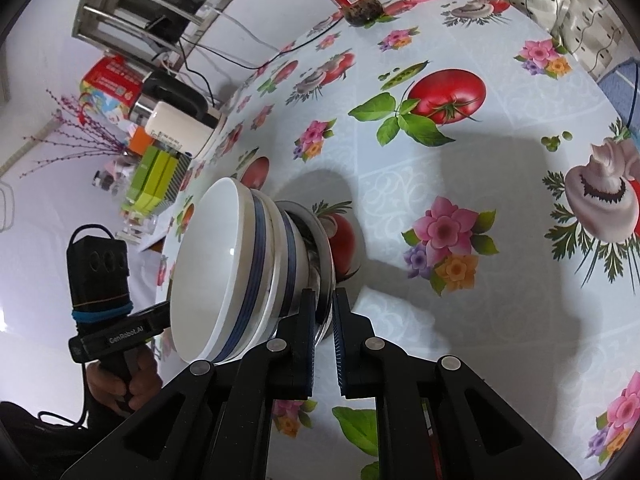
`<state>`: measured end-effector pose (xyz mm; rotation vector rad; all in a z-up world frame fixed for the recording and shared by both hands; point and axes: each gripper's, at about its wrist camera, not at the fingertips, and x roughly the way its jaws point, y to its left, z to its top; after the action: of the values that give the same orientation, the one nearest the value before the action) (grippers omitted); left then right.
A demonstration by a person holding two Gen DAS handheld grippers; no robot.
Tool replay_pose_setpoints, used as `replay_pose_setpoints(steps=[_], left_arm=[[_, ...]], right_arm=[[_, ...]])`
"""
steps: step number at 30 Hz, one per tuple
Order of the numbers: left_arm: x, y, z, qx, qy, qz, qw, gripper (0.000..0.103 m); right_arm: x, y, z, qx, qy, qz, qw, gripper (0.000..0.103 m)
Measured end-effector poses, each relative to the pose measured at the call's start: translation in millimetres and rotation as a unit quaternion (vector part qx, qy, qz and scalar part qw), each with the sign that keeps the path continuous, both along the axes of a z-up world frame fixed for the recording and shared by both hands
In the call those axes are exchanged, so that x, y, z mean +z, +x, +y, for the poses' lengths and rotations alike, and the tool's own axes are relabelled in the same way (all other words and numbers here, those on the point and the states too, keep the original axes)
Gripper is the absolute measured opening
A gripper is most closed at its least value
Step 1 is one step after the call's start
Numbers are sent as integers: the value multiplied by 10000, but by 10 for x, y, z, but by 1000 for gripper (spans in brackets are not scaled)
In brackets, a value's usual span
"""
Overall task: Organize plates and bowls
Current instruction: 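Lift and carry the nested bowls with the left tool over the beige plates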
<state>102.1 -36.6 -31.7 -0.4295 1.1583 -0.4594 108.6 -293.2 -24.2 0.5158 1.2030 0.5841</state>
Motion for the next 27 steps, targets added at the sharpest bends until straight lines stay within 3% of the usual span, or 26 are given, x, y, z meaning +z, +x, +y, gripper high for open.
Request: replay_pose_setpoints(steps=[27], left_arm=[[217,-44,50,42,102,-194,9998,11]], right_arm=[[169,62,74,17,-113,-98,9999,9]])
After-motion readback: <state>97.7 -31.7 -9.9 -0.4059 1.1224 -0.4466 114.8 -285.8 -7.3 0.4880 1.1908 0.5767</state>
